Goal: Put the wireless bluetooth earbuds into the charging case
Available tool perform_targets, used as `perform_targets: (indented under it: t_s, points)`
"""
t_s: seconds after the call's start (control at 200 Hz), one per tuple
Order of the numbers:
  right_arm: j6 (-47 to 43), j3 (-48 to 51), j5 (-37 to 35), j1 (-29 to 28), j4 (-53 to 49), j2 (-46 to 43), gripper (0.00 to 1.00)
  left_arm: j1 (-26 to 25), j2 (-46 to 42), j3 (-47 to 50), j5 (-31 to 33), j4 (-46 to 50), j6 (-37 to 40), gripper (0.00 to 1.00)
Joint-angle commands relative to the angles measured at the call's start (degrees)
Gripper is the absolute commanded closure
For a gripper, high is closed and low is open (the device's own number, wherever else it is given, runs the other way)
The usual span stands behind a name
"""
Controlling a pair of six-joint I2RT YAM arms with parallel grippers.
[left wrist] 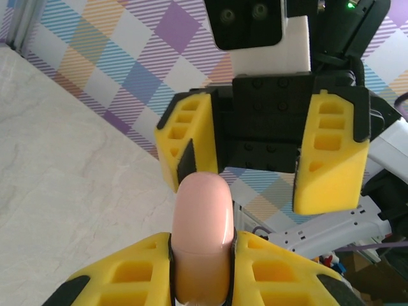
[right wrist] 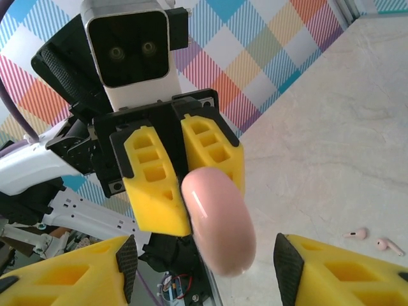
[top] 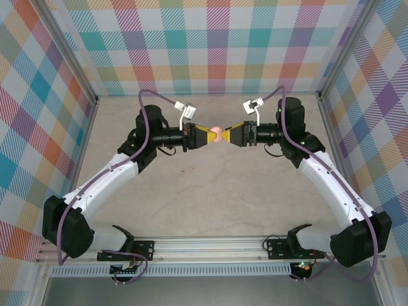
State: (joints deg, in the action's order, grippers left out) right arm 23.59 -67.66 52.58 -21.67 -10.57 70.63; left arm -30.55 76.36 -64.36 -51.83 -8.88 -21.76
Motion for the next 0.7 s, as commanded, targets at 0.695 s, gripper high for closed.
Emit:
perform_targets:
  t_s: [0.695]
  points:
    - [-3.6,-2.3,3.3,-1.6,-1.1,0.2,0.68,-2.1,-1.0,-3.9,-2.2,3.5,3.2,0.82]
